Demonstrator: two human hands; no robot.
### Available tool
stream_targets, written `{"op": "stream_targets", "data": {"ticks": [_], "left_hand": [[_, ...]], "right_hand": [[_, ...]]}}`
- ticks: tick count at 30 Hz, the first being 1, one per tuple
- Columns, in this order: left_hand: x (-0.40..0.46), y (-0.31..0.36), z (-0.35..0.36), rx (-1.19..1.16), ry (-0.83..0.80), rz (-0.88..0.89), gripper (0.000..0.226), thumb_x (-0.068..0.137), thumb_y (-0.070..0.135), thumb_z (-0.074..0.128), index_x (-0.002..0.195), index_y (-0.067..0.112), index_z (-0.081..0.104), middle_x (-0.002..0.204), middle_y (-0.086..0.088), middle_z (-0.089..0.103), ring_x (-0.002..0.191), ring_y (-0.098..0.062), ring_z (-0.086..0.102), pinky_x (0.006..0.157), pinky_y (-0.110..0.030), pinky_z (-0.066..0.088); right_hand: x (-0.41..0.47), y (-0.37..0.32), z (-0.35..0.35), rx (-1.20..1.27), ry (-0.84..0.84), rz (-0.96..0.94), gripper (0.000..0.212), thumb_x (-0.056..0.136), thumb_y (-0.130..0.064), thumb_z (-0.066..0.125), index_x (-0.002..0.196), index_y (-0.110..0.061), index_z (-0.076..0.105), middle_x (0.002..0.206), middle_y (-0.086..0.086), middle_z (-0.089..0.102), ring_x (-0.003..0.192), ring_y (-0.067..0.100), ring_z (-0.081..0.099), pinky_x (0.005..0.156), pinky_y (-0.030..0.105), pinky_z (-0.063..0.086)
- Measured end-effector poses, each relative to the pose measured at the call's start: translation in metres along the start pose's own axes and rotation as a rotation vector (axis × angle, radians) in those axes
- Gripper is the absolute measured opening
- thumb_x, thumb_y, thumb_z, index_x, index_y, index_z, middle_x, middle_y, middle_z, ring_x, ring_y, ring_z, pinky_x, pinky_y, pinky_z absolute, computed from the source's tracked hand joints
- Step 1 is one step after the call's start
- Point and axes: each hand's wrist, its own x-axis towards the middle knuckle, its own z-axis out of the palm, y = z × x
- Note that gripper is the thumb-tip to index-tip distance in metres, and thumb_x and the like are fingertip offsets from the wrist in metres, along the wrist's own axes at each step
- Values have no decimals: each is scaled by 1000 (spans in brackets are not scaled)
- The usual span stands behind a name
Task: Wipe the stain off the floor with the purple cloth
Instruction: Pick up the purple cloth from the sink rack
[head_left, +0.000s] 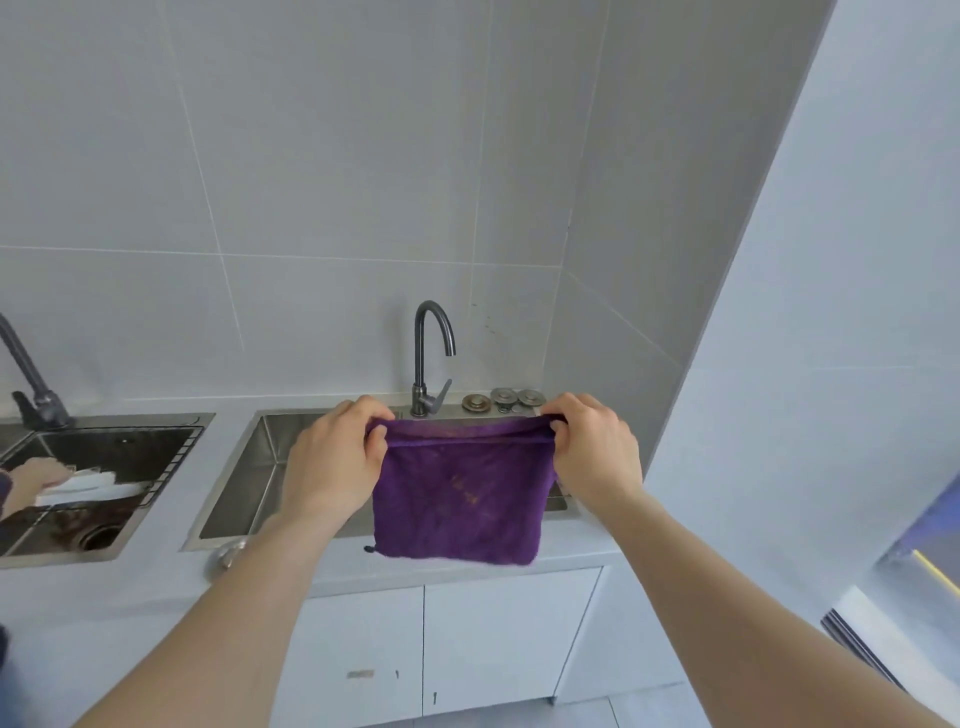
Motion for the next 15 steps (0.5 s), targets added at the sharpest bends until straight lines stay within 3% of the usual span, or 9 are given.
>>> {"op": "stream_targets", "data": {"ticks": [10,15], "left_hand": [[-73,69,7,6,2,-11,10,93,22,62,97,31,65,90,8,71,85,-24,68,76,-42,55],[-129,90,35,39,-28,-30,9,92,21,64,95,30,64,83,10,67,80,-22,66,69,-36,48]], "right_hand": [[-63,63,-55,18,-12,6,30,101,-10,47,118,-22,68,113,4,68,97,35,63,78,40,50],[-112,108,-57,82,-68,35,31,99,-7,47,116,-22,69,115,4,68,95,36,63,79,41,51]]}}
